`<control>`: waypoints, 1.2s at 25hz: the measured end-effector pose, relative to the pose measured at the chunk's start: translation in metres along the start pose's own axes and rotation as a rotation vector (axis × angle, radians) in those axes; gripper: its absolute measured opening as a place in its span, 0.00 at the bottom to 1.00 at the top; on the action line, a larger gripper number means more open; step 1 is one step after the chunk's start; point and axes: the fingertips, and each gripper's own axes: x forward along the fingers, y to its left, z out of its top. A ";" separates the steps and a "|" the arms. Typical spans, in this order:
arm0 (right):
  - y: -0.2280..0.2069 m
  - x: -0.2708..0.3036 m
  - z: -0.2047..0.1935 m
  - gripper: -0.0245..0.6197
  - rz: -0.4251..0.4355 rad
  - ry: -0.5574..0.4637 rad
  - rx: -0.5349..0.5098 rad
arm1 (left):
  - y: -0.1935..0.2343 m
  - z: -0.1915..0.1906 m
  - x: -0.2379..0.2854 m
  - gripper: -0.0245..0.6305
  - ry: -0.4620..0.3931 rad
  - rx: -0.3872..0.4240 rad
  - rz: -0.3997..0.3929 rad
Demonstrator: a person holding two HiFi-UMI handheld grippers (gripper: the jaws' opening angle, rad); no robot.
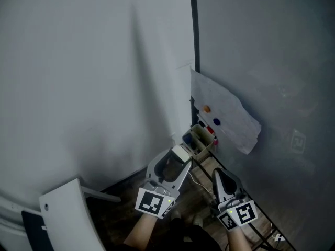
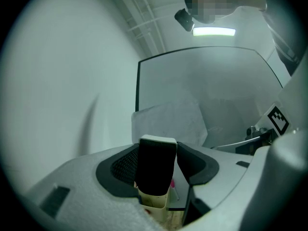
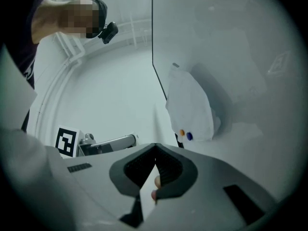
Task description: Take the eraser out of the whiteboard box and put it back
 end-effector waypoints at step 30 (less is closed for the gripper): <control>-0.043 0.019 -0.058 0.04 -0.292 0.027 0.018 | 0.021 -0.074 0.095 0.40 0.014 -0.121 -0.218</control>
